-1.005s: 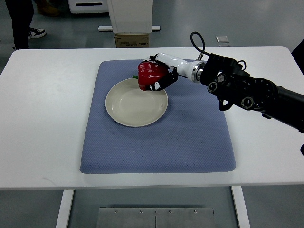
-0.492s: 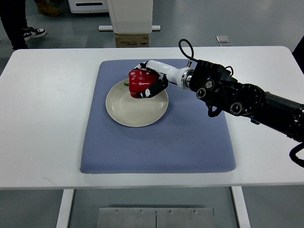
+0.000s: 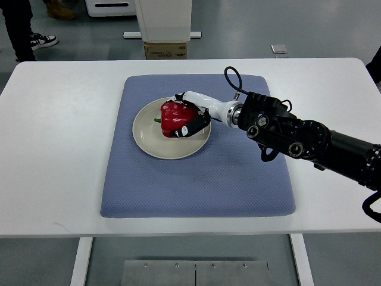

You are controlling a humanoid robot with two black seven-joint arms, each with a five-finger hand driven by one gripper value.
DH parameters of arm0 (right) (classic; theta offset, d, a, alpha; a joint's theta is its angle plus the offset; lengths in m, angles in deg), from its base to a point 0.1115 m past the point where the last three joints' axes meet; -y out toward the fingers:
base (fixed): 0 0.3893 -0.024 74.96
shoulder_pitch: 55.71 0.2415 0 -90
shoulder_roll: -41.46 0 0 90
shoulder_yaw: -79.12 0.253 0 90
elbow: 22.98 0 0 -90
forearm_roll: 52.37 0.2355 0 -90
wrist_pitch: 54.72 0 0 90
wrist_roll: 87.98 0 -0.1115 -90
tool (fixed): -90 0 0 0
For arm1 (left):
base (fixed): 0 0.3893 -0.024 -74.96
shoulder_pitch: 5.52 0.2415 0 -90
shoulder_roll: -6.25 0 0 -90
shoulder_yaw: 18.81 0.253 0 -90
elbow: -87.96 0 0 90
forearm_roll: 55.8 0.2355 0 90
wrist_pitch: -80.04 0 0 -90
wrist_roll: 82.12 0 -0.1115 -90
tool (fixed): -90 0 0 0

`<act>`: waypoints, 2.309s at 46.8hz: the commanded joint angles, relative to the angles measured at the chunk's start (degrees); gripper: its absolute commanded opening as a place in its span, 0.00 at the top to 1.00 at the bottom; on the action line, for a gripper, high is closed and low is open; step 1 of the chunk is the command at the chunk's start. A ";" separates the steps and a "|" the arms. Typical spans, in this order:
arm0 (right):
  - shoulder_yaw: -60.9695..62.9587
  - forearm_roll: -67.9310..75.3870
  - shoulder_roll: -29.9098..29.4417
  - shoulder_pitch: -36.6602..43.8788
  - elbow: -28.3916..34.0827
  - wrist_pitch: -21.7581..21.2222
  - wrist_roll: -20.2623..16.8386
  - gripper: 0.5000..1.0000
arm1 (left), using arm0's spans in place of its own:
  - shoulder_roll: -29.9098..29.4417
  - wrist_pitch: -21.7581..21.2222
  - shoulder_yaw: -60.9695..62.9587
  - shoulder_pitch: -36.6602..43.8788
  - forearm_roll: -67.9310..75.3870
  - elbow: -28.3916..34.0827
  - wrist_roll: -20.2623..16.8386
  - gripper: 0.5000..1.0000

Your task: Place red pepper on plate with right hand

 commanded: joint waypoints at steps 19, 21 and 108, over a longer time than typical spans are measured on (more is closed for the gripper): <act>-0.01 0.80 0.00 -0.91 -0.02 -0.01 -0.08 0.42 | 0.00 0.00 0.00 0.00 0.00 0.00 0.00 0.00; -0.01 1.06 0.00 -0.91 -0.02 -0.09 -0.08 0.27 | 0.00 0.00 0.00 0.00 0.00 0.00 0.00 0.00; 52.81 15.65 7.56 -19.36 -0.46 1.75 -5.27 0.00 | 0.00 0.00 0.00 0.00 0.00 0.00 -0.09 0.00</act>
